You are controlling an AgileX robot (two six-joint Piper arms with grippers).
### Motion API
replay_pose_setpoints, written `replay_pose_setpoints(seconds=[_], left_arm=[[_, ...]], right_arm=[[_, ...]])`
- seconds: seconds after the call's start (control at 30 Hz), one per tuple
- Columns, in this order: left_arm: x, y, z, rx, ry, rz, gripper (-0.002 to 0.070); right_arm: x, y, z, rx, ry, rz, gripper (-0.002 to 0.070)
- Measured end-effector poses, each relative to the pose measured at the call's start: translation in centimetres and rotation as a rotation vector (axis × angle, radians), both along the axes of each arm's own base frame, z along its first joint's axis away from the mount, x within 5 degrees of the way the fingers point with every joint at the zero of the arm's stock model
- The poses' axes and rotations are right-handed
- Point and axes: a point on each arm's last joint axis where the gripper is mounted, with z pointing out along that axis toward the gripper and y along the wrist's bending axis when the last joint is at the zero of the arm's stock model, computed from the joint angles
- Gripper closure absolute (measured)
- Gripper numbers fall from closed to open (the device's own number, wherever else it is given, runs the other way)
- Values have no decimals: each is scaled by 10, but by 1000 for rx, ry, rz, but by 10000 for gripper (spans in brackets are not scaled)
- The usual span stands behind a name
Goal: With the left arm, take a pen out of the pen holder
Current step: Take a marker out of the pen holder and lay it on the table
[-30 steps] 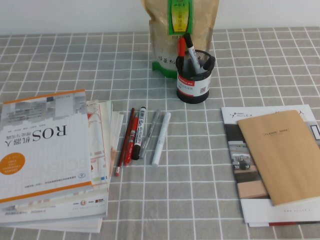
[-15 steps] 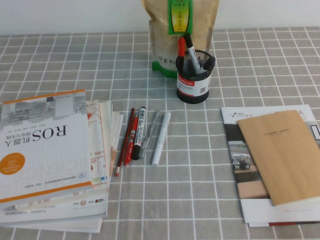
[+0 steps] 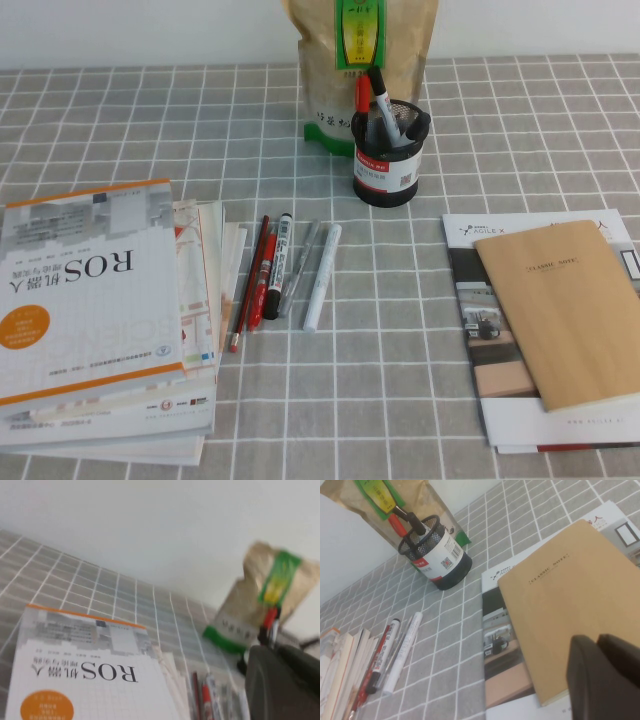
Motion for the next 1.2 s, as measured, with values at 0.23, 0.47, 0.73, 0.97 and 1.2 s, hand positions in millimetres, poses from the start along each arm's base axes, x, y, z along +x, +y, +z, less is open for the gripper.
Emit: replay_pose_setpoints(seconds=[0.23, 0.47, 0.73, 0.97, 1.2], left_arm=[[26, -13, 47, 305, 78, -185, 678], [72, -25, 65, 331, 69, -335, 678], [136, -38, 63, 334, 102, -515, 678], [163, -41, 52, 368, 167, -590, 678], [170, -41, 49, 469, 180, -495, 678]], right_arm=[[0, 0, 0, 0, 0, 0, 689], [0, 0, 0, 0, 0, 0, 689], [0, 0, 0, 0, 0, 0, 689], [0, 0, 0, 0, 0, 0, 689], [0, 0, 0, 0, 0, 0, 689]])
